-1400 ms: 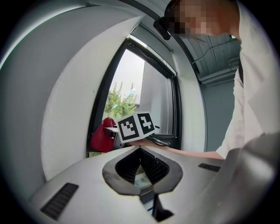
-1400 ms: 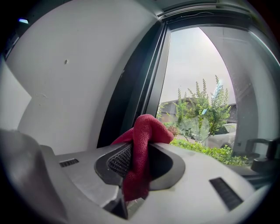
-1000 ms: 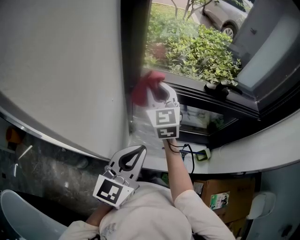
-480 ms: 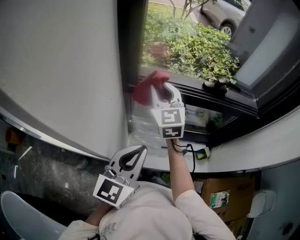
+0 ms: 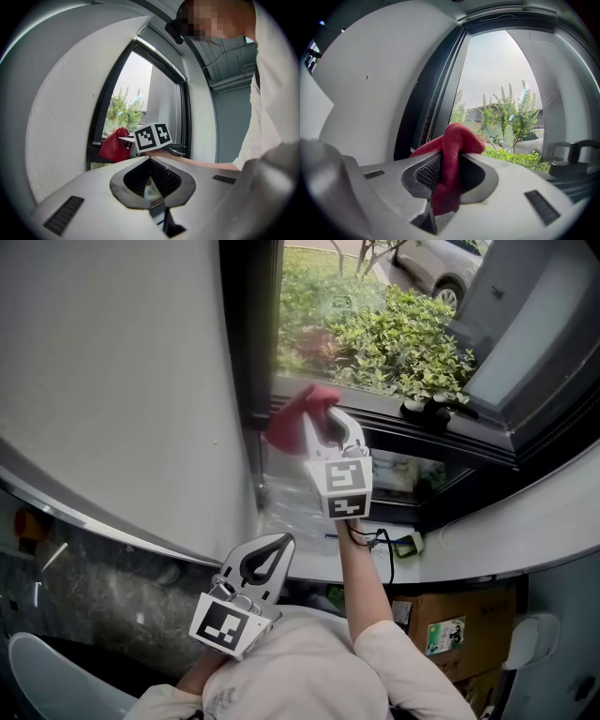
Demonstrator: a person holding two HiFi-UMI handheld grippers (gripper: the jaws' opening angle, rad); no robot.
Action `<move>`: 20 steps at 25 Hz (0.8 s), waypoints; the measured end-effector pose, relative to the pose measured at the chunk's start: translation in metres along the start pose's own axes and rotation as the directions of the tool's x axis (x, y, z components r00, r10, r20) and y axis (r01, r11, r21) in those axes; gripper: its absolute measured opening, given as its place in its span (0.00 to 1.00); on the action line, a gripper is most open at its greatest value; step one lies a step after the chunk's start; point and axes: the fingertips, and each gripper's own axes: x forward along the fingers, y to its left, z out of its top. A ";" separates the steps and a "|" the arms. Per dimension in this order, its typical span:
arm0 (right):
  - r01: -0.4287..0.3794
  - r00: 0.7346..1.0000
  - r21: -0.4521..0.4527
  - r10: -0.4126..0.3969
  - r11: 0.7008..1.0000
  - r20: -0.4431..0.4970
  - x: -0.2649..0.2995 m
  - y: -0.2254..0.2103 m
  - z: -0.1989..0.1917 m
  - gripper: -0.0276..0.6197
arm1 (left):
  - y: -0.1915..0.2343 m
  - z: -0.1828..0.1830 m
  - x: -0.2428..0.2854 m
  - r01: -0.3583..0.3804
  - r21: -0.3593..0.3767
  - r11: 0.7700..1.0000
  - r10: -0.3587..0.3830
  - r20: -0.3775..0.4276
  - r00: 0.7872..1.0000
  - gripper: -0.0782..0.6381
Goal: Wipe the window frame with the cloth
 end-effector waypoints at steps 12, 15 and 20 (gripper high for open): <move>0.019 1.000 0.005 -0.019 1.000 -0.002 -0.006 -0.011 -0.003 0.19 | 0.000 -0.005 0.003 0.008 -0.001 1.000 -0.008 -0.023 1.000 0.12; 0.025 1.000 0.008 -0.025 1.000 -0.001 -0.008 -0.015 -0.004 0.19 | 0.000 -0.007 0.003 0.010 -0.004 1.000 -0.010 -0.022 1.000 0.12; 0.028 1.000 0.009 -0.028 1.000 -0.004 -0.011 -0.019 -0.005 0.19 | 0.001 -0.006 0.003 0.006 -0.002 1.000 -0.006 -0.027 1.000 0.12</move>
